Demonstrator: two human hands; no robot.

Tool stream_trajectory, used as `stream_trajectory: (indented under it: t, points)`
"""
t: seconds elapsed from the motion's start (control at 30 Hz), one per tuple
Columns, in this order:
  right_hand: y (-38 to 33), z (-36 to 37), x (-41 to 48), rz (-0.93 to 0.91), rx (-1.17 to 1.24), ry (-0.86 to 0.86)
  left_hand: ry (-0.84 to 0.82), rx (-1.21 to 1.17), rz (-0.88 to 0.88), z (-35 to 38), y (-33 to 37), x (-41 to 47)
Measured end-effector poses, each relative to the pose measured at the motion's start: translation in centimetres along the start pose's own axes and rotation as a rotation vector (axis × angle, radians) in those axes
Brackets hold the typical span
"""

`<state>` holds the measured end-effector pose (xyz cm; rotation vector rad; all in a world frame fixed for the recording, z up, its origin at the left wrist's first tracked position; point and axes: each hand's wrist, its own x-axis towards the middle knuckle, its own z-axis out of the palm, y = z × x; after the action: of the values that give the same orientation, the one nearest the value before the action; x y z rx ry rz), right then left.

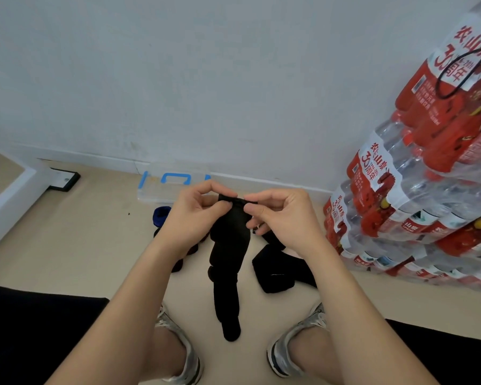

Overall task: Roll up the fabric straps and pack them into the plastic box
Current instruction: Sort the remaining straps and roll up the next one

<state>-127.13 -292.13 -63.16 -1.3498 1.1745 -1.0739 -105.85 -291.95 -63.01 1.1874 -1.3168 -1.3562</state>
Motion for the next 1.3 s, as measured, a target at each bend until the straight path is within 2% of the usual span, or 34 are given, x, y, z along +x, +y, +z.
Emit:
stream_trajectory:
  t: [0.1,0.27,0.53,0.7,0.83,1.0,1.13,1.23,1.3]
  points:
    - [-0.6,-0.3,-0.2,-0.012,-0.071,-0.046,0.068,-0.013,0.011,0.5,0.1,0.0]
    - [-1.1,0.6,-0.6,-0.119,-0.224,0.037,0.119,-0.126,-0.037,1.3,0.3,-0.1]
    - [-1.6,0.7,-0.3,-0.155,0.014,0.080,0.102,-0.288,-0.060,1.6,0.9,-0.1]
    - [-2.0,0.5,-0.2,-0.181,0.035,-0.014,0.114,-0.313,-0.093,1.7,1.1,0.0]
    - [-2.1,0.3,-0.3,-0.147,0.025,-0.013,0.118,-0.286,-0.114,1.7,1.3,0.1]
    - [-2.3,0.2,-0.2,-0.129,-0.128,-0.040,0.104,-0.283,-0.123,1.3,1.2,0.2]
    - [-2.6,-0.5,-0.2,-0.134,-0.167,-0.060,0.055,-0.103,-0.017,1.0,1.6,-0.2]
    - [-2.6,-1.0,0.0,-0.116,-0.162,0.002,-0.042,-0.003,0.021,0.5,2.0,-0.2]
    - [-2.3,-0.9,0.2,-0.109,-0.190,0.039,-0.039,0.059,0.035,0.5,2.3,-0.2]
